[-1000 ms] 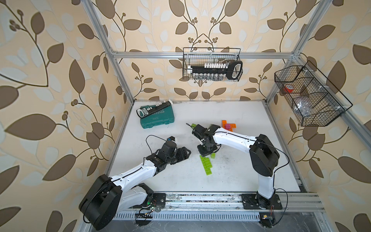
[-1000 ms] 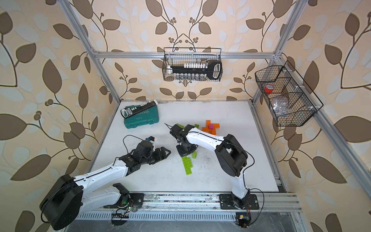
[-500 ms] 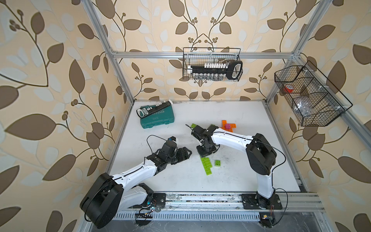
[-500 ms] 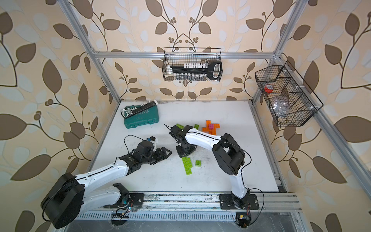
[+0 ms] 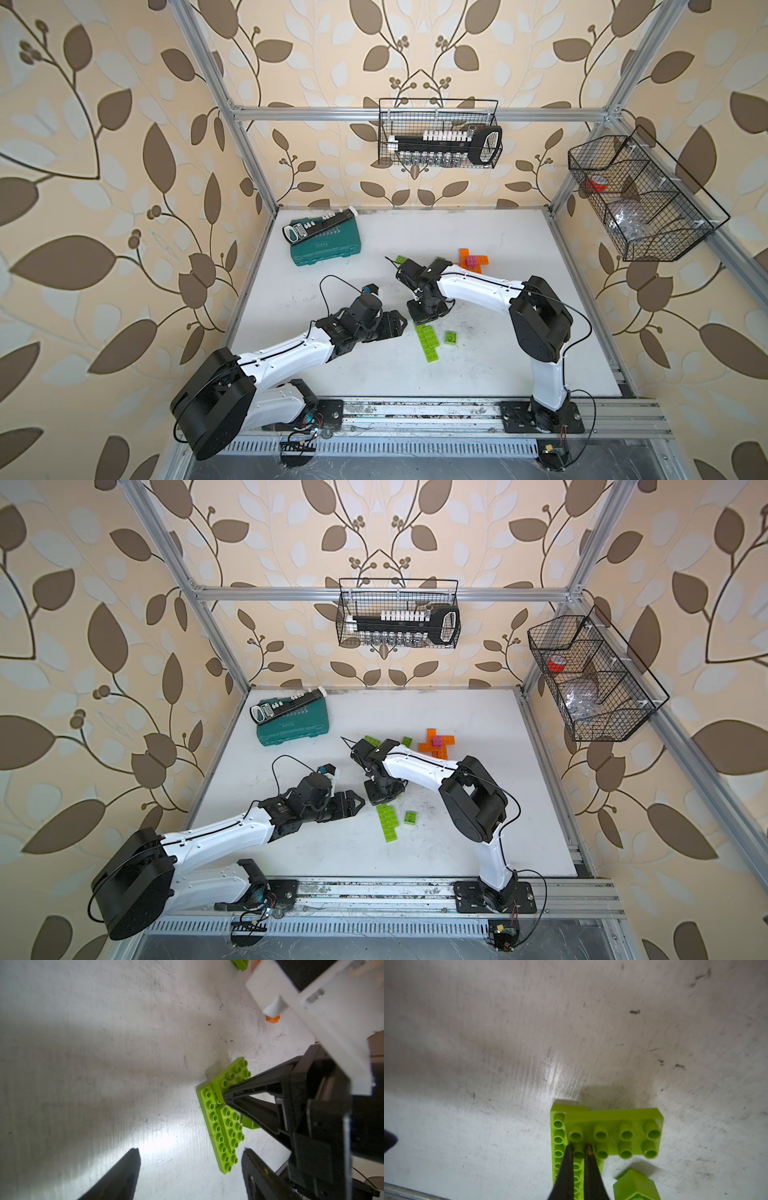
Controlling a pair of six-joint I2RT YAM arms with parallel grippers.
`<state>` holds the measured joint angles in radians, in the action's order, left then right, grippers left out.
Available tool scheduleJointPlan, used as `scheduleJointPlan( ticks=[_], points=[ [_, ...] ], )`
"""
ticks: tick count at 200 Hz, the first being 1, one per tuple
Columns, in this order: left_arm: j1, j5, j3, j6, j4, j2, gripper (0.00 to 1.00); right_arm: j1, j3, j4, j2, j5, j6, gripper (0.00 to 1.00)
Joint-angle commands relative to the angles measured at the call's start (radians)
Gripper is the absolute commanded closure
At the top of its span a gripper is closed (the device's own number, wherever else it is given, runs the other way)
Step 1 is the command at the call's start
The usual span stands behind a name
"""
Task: Assemble a small pinwheel with lego
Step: Assemble the lego brick with the lego brick.
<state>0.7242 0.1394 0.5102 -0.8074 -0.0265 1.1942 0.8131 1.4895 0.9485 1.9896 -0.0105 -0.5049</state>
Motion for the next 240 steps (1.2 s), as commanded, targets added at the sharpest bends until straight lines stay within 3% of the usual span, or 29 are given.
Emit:
scheduleJointPlan(
  ticks=[1, 174, 240],
  points=[
    [0.027, -0.052, 0.027, 0.005, 0.010, 0.027, 0.21, 0.000, -0.008, 0.003, -0.004, 0.011, -0.027, 0.94],
    [0.041, -0.067, 0.041, -0.001, -0.001, 0.044, 0.20, 0.008, -0.089, -0.004, 0.035, 0.022, -0.052, 0.93],
    [0.041, -0.075, 0.047, -0.003, -0.017, 0.042, 0.20, 0.037, -0.093, 0.016, 0.007, -0.034, -0.081, 0.93]
  ],
)
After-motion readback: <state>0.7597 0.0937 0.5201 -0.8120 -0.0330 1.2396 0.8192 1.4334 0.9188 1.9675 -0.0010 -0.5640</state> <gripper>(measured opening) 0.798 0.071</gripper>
